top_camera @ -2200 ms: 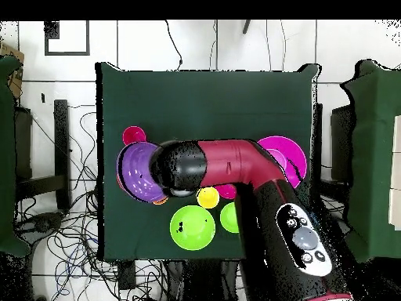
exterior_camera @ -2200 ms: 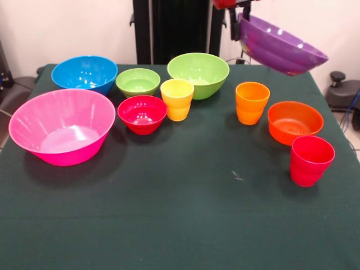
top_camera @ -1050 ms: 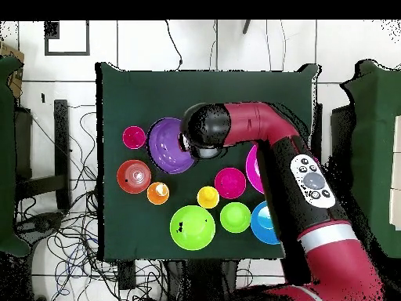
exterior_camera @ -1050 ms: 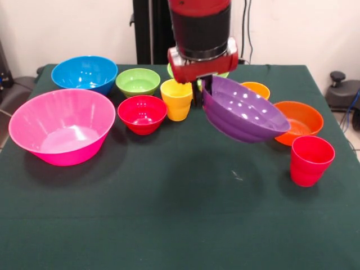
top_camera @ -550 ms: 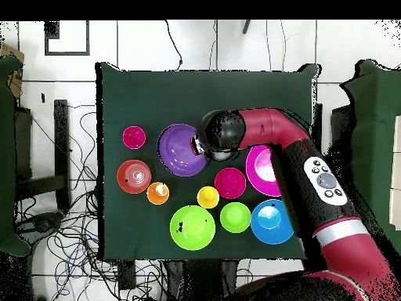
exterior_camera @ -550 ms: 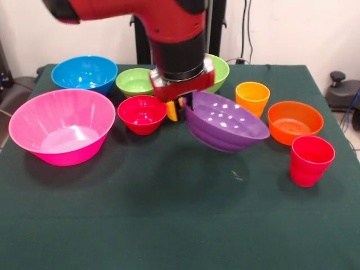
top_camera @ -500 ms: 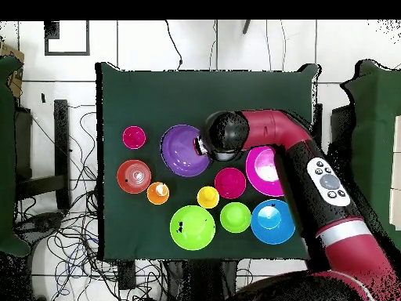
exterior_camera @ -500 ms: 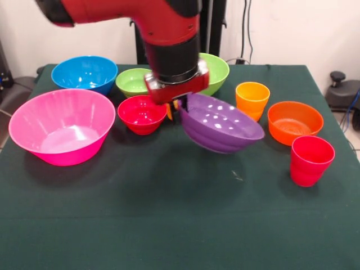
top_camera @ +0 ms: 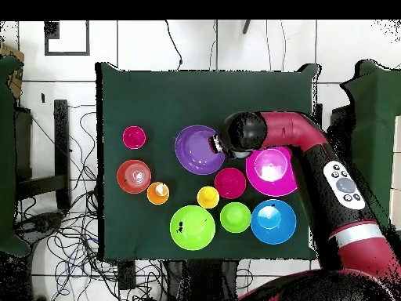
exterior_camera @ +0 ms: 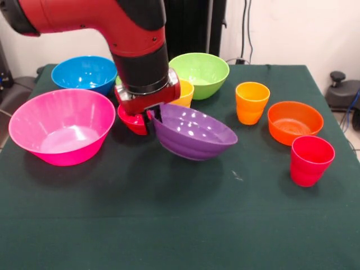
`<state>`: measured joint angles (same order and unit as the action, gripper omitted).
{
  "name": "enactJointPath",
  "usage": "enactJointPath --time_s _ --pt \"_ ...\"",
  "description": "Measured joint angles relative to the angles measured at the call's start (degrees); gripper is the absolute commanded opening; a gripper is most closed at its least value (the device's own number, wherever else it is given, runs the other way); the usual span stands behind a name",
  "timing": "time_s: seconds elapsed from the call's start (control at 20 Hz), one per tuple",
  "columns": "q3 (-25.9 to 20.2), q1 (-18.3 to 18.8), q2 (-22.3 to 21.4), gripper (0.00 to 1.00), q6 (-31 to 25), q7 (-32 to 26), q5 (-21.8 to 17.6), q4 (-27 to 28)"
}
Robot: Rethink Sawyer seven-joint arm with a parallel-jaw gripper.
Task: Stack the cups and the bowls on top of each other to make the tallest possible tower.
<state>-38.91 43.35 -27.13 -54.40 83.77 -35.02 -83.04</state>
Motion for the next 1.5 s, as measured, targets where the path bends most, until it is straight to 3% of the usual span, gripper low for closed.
enactJointPath --time_s 0.35,1.05,1.5 --pt "-1.51 -0.72 2.51 0.0 0.0 -0.25 -0.11 4.32" --pt "-1.43 -8.19 3.27 0.0 0.0 -0.25 -0.46 6.82" --pt "-1.4 -8.31 3.98 0.0 -0.01 -0.25 -0.97 8.55"
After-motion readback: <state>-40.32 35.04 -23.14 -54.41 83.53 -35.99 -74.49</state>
